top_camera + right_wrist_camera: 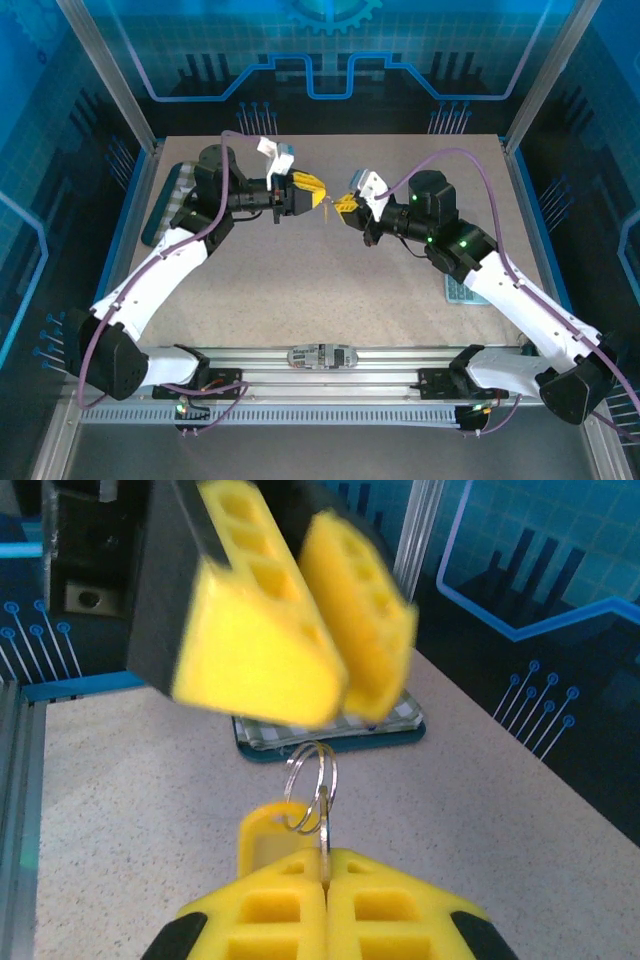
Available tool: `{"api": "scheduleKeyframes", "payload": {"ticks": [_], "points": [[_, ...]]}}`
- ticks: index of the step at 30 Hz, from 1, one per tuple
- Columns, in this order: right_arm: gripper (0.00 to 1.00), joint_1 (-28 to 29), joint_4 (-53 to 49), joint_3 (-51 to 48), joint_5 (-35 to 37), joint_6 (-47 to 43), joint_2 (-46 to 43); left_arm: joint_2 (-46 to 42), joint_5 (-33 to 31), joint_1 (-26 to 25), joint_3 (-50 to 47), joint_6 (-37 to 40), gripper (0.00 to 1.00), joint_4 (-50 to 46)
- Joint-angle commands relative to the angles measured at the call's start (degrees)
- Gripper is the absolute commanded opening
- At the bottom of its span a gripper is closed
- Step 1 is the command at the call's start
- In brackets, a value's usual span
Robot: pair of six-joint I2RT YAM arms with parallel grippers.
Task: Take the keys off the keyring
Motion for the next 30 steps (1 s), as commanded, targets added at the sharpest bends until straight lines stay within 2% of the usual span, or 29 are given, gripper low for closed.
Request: {"api": "scheduleKeyframes", "payload": {"ticks": [1, 3, 4, 10, 14, 20, 25, 30], "points": [[0.0, 0.75, -4.21, 3.15, -0.31, -0.76, -0.18, -3.96, -6.07, 1.26, -2.05, 1.72, 0.41, 0.54], [0.0, 0.73, -6.33, 4.27, 0.03, -1.1, 0.48, -5.09, -8.32, 1.68, -2.69, 2.24, 0.49, 0.63], [0.0, 0.77, -6.84, 4.58, 0.27, -1.05, 0.72, -5.38, -8.69, 1.94, -2.72, 2.36, 0.5, 0.42], [0.0, 0.79, -7.65, 5.47, -0.08, -0.89, 1.48, -3.55, -1.7, 2.12, -0.38, 3.36, 0.52, -2.08], [0.0, 0.86, -8.08, 6.37, -0.61, -0.75, 2.16, -1.86, 2.34, 1.67, 0.98, 2.81, 0.58, -2.71], [0.0, 0.95, -8.59, 7.27, -0.79, -0.79, 3.13, 1.14, 6.0, -0.41, 4.62, 5.87, 0.57, -8.73], [0.0, 0.95, -8.66, 7.94, -1.08, -0.97, 3.39, 2.66, 6.25, -1.72, 6.58, 8.67, 0.56, -13.05], [0.0, 1.02, -8.86, 8.41, -1.25, -1.13, 3.74, 3.74, 6.97, -2.07, 7.81, 9.21, 0.48, -14.5]]}}
